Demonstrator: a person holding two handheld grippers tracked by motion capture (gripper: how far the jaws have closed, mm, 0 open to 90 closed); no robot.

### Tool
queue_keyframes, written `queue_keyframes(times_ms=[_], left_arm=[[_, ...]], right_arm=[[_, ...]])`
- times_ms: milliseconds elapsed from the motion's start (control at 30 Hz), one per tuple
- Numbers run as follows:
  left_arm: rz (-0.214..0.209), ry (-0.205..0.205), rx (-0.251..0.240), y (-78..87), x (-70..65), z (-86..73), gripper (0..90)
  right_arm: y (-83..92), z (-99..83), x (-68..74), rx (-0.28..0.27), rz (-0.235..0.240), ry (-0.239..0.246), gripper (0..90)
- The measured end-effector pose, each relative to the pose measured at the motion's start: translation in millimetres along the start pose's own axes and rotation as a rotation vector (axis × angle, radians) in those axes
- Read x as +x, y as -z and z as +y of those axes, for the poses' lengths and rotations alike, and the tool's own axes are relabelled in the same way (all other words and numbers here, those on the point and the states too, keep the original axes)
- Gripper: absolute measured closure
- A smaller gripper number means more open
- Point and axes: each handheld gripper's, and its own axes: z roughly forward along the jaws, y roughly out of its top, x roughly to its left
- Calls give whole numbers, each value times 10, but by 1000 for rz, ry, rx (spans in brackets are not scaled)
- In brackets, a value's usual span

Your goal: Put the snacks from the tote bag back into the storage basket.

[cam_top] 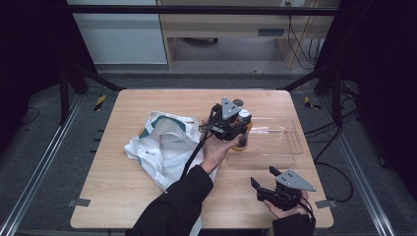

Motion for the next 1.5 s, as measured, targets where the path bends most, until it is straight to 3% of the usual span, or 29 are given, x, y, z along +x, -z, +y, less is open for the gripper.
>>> queue_keyframes(times_ms=[1267, 1500], left_arm=[[-12, 5, 92, -137, 17, -455, 585], [-15, 2, 84, -132, 11, -498, 584]], right_arm=[[-6, -1, 2, 3, -2, 4, 229], [-7, -2, 1, 4, -2, 3, 229]])
